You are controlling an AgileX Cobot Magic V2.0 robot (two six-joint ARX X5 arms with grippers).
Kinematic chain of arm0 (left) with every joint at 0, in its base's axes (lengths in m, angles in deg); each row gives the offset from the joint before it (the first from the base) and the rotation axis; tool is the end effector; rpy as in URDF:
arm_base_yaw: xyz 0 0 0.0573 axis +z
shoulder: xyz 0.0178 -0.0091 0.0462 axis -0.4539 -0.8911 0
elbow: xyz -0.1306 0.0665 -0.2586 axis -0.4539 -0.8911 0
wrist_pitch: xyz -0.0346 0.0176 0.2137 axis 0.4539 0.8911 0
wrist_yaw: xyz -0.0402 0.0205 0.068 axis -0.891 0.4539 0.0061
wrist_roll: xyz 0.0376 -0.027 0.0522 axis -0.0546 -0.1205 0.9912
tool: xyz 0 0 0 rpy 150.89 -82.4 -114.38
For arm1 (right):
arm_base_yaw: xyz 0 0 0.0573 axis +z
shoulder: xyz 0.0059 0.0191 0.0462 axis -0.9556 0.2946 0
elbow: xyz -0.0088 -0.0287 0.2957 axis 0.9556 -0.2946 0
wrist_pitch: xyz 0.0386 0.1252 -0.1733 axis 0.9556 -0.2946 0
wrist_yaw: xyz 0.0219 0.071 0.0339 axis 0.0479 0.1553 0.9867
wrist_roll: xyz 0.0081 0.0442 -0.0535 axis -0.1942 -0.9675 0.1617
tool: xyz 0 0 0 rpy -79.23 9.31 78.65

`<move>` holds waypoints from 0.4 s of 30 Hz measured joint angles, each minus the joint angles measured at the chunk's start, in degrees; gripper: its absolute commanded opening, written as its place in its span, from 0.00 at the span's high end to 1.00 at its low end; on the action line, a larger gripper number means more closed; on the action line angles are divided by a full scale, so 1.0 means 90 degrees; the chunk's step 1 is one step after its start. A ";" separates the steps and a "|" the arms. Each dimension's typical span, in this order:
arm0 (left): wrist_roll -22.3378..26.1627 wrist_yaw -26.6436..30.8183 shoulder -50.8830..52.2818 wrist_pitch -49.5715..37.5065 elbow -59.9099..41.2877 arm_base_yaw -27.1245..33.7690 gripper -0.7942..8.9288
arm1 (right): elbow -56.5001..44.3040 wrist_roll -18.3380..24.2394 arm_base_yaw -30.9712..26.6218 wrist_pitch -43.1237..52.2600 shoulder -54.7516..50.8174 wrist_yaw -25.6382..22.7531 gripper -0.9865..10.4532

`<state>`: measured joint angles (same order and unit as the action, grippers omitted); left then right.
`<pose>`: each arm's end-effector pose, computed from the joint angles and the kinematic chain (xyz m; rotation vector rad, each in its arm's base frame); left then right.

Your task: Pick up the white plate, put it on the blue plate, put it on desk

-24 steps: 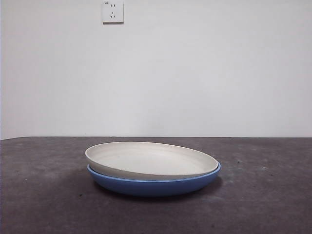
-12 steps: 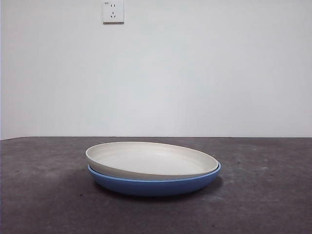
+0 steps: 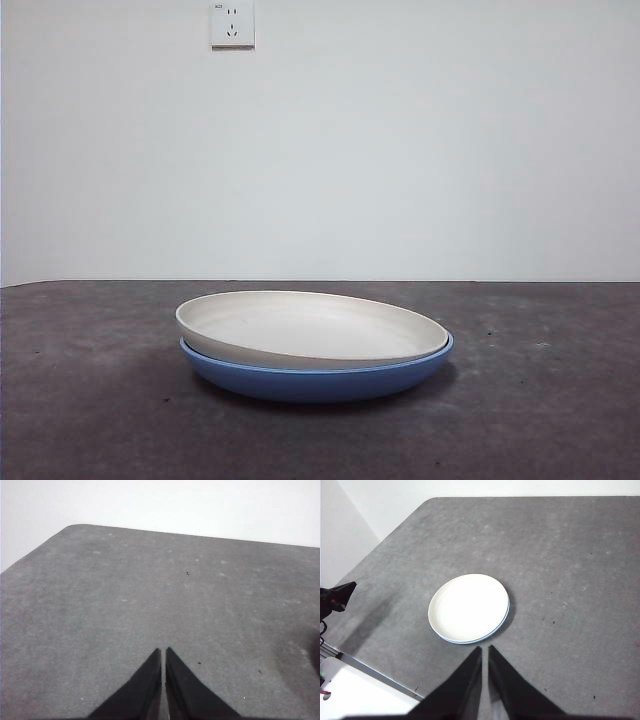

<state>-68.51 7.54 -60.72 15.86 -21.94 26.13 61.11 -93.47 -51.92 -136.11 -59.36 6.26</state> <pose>0.0490 -0.0008 0.1522 -0.0857 0.1554 -0.0092 -0.0584 -0.0107 0.3786 0.1875 0.5041 0.5112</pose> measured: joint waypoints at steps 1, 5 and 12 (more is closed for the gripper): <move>0.0000 0.0000 0.0000 0.0000 0.0000 0.0000 0.90 | 0.0000 0.0000 0.0000 0.0000 0.0000 0.0000 0.90; 0.0000 0.0000 0.0000 0.0000 0.0000 0.0000 0.90 | 0.0000 0.0002 0.0000 0.0000 0.0000 0.0000 0.90; 0.0000 0.0000 0.0000 0.0000 0.0000 0.0000 0.90 | -0.0049 0.0588 -0.0372 0.0109 -0.0005 -0.0158 0.90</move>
<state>-68.51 7.54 -60.72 15.86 -21.94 26.13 60.67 -88.18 -55.26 -135.12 -59.40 4.84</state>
